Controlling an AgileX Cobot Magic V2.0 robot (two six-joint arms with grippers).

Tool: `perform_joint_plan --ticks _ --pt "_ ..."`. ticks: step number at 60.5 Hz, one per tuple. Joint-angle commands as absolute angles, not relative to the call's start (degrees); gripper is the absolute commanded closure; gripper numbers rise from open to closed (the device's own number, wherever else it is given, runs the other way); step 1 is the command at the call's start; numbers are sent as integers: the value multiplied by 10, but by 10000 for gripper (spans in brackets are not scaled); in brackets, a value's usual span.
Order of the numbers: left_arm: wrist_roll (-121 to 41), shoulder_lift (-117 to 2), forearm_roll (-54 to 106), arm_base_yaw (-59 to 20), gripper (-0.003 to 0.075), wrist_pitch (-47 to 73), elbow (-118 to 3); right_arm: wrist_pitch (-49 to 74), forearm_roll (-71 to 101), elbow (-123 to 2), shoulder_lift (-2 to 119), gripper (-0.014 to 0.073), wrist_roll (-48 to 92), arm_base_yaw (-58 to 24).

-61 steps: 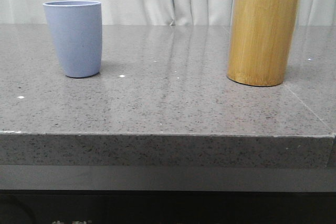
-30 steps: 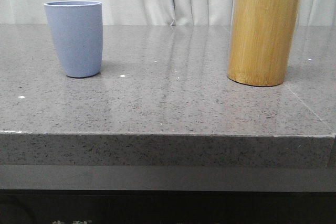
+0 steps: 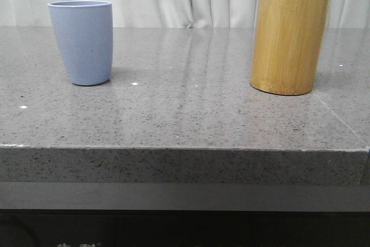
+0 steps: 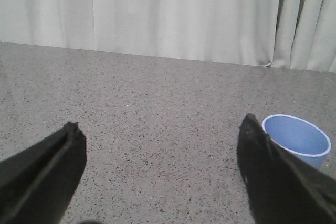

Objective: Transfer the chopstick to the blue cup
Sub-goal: 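Move the left gripper down over the light blue cup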

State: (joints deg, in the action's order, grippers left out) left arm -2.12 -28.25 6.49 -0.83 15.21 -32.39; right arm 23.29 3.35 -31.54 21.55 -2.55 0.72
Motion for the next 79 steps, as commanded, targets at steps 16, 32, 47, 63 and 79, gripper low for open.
perform_joint_plan --ticks 16,32,47,63,79 --pt "-22 -338 75 -8 135 174 -419 186 29 -335 225 41 -23 11" --pt "-66 -493 80 -65 136 322 -593 186 29 -335 225 41 -23 11" --pt "-66 -647 80 -179 210 379 -728 187 29 -335 225 41 -23 11" --pt "-64 -807 80 -257 220 499 -878 191 29 -335 225 41 -23 11" --pt "-64 -908 80 -275 220 557 -963 192 29 -335 225 41 -23 11"
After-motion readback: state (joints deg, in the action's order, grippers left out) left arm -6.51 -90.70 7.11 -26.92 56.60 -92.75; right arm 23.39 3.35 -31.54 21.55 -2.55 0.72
